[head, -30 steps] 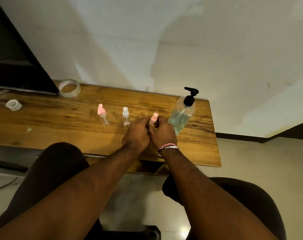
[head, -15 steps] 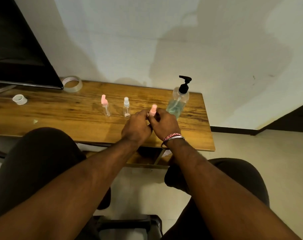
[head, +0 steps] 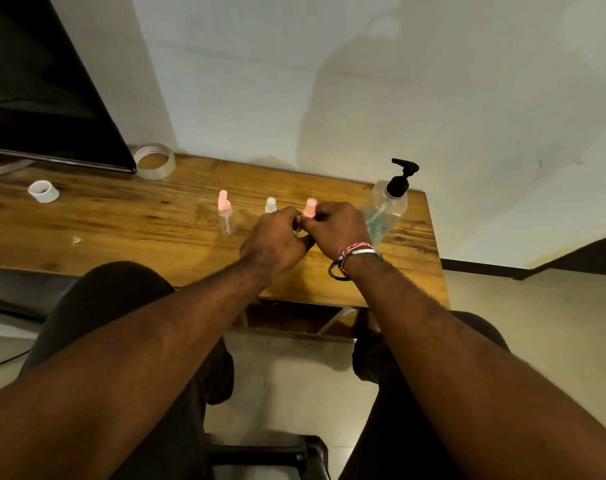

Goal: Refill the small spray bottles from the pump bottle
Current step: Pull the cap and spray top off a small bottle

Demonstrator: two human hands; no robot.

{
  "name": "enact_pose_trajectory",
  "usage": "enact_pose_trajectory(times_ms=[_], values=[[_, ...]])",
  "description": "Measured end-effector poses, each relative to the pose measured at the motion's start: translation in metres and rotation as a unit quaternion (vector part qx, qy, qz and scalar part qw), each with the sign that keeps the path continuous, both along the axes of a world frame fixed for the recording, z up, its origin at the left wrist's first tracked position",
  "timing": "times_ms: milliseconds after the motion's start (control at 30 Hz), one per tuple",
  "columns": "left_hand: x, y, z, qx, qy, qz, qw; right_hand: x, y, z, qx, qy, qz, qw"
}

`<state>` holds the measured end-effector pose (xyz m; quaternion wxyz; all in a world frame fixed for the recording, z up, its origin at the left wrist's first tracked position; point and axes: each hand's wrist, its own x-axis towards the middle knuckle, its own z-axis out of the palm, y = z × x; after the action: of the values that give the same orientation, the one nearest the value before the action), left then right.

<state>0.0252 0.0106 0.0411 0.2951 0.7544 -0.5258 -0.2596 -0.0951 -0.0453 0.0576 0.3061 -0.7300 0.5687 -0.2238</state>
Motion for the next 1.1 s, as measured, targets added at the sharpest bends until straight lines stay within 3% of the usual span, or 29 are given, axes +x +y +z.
enact_pose_trajectory(times_ms=[567, 1100], values=[[-0.015, -0.046, -0.014, 0.014, 0.018, 0.01, 1.0, -0.006, -0.022, -0.025, -0.029, -0.059, -0.098, 0.993], [-0.013, -0.039, -0.027, -0.005, 0.069, -0.038, 0.997, -0.021, -0.021, -0.024, -0.032, -0.028, -0.003, 0.999]])
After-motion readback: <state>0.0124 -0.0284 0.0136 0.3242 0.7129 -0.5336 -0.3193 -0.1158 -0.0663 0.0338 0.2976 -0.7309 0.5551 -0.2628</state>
